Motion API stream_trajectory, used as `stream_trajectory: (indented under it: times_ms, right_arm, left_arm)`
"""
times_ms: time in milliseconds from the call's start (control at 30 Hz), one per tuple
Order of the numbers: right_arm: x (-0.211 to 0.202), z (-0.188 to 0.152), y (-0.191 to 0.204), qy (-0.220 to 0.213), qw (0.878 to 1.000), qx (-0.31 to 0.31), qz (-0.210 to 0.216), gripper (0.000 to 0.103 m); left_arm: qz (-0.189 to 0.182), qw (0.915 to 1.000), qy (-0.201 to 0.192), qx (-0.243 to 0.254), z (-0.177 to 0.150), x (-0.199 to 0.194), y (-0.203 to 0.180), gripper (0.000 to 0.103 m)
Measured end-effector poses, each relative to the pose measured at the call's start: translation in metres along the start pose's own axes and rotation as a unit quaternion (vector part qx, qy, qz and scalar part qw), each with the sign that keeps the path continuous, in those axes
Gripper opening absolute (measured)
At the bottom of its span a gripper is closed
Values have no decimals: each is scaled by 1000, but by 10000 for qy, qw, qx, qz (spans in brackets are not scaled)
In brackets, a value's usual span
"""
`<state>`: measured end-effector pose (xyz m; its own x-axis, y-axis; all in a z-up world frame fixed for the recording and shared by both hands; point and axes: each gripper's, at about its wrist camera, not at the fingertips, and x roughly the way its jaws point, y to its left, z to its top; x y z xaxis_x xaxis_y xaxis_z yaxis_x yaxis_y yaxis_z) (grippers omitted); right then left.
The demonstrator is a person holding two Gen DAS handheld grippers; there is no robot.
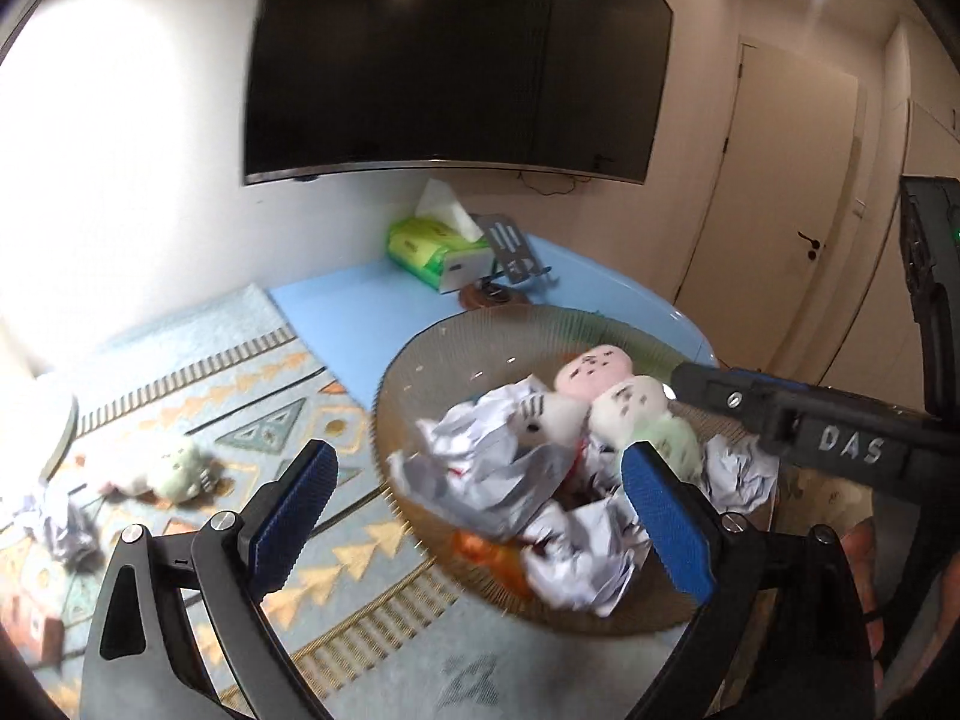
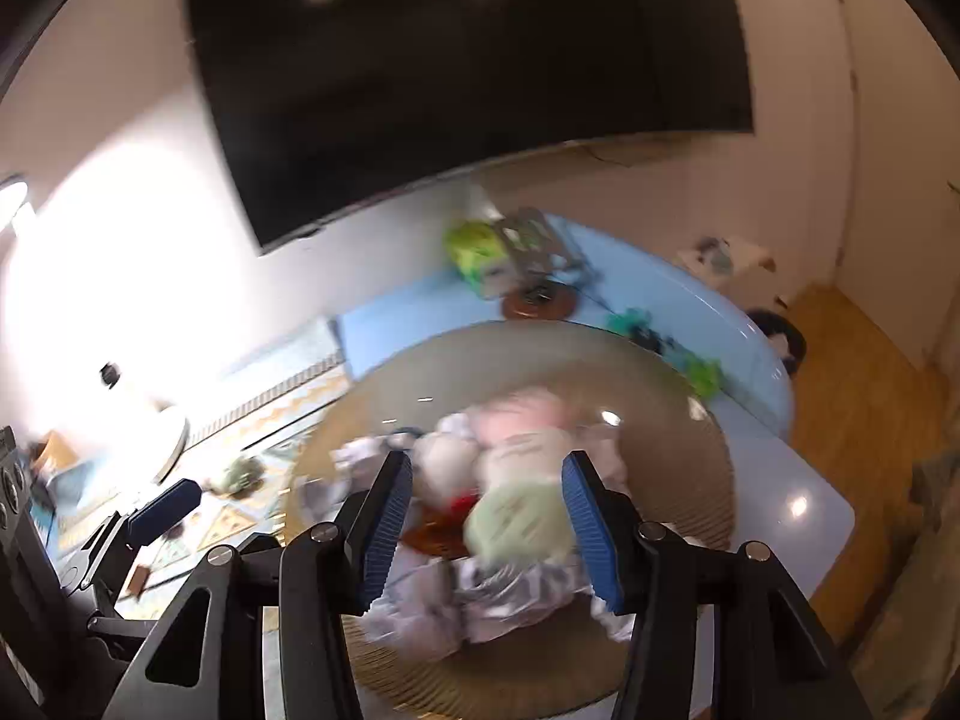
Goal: Organize objects
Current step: 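Open the right gripper over the bowl while the left gripper opens too, then move both grippers back over the rug toward the snack box and paper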
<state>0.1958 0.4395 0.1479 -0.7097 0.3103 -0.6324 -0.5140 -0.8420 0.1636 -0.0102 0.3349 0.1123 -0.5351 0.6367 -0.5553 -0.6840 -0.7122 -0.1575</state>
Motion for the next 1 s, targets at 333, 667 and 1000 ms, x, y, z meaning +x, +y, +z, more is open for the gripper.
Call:
stream_trajectory:
  times_ms: [333, 667, 1000]
  right_arm:
    - [-64, -21, 117, -496, 9841, -1228, 1187, 73]
    - [43, -121, 246, 517, 9579, -1844, 2140, 97]
    - [66, -131, 250, 471, 9695, -1934, 1430, 98]
  left_arm:
    - [1822, 9774, -839, -672, -60, -146, 98, 96]
    - [3194, 9320, -172, -1703, -135, -171, 212, 100]
    - [3424, 9172, 294, -2015, -152, -159, 222, 100]
